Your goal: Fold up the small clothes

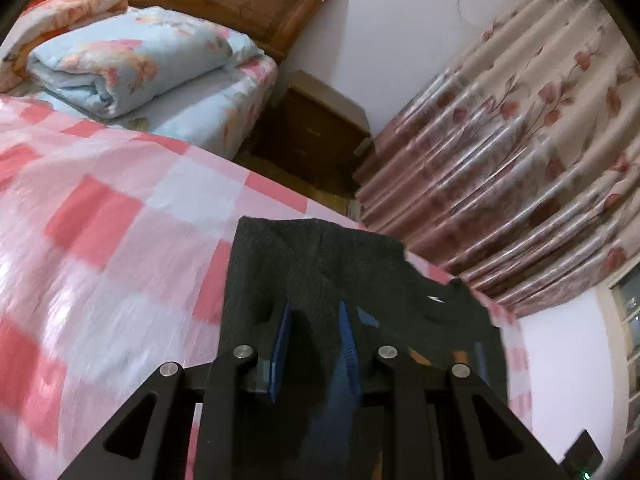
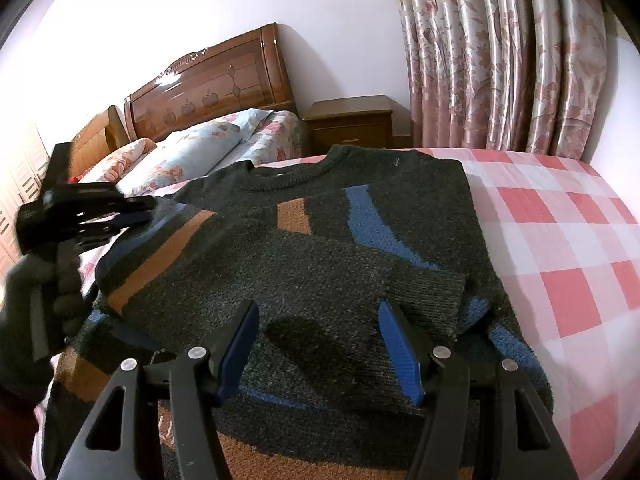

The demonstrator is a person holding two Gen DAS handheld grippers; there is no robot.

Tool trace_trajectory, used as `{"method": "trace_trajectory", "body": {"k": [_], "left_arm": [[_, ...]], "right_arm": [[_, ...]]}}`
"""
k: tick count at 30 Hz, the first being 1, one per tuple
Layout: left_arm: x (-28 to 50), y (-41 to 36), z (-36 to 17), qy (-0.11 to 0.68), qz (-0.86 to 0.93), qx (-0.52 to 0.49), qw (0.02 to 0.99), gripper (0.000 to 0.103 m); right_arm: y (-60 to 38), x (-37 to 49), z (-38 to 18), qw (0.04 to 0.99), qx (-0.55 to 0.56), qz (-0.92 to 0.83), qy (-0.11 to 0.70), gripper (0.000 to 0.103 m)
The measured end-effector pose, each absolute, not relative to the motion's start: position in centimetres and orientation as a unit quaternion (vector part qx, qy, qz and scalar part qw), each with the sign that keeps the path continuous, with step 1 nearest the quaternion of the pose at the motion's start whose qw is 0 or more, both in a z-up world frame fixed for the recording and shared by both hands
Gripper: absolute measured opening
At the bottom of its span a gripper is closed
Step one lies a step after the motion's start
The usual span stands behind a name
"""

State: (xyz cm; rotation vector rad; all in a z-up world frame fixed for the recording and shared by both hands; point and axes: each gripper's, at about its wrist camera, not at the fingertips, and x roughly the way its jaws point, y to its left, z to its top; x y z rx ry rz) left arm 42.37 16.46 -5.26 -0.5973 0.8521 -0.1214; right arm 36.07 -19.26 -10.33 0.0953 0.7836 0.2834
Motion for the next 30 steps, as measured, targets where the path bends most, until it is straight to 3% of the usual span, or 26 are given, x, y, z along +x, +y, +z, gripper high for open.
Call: {"method": "trace_trajectory", "body": {"k": [6, 13, 16, 23, 30], "left_arm": [[36.1, 12.4, -6.1, 0.383, -0.074, -0.174, 0.904, 0.026], [32.1, 10.4, -3.3, 0.372, -0.087, -0.171, 0.908, 0.028], [31.5, 8.1, -5.7, 0.391, -0.094, -0.109, 0.909, 0.029], [31.4, 9.6, -5.7, 0.382, -0.112, -0.164, 0.903, 0.030], [31.6, 9.4, -6.0, 0.382, -0.106, -0.152, 0.905, 0.030]], "right_arm": [[-19.0, 36.2, -10.4, 0.912, 0.039, 0.141, 0.382, 0.103], [-19.1, 36.2, -10.4, 0.912, 0.039, 0.143, 0.382, 0.103], [-18.8, 36.2, -10.4, 0.913, 0.033, 0.140, 0.382, 0.103], [-20.0, 34.0, -8.8, 0.939, 0.046, 0.113, 0.322, 0.103], [-15.7, 34.9, -10.5, 0.908, -0.068, 0.126, 0.394, 0.103]]}}
